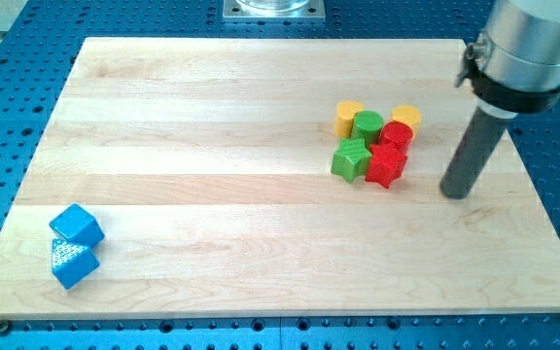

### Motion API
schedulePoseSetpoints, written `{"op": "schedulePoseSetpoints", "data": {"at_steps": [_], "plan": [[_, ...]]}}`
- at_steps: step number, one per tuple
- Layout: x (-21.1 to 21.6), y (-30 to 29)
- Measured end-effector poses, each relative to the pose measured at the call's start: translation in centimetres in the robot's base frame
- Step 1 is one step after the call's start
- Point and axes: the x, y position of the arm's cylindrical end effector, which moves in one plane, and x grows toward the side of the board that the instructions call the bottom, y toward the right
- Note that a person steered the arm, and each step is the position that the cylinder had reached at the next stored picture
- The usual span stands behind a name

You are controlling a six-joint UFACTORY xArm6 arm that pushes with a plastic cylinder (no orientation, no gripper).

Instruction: Separate the yellow blocks from the group of blocks

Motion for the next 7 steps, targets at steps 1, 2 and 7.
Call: {"op": "schedulePoseSetpoints", "data": {"at_steps": [1,2,7], "plan": [[-4.3,2.0],[-8.5,-0.3],[-9.2,-3.0]]}}
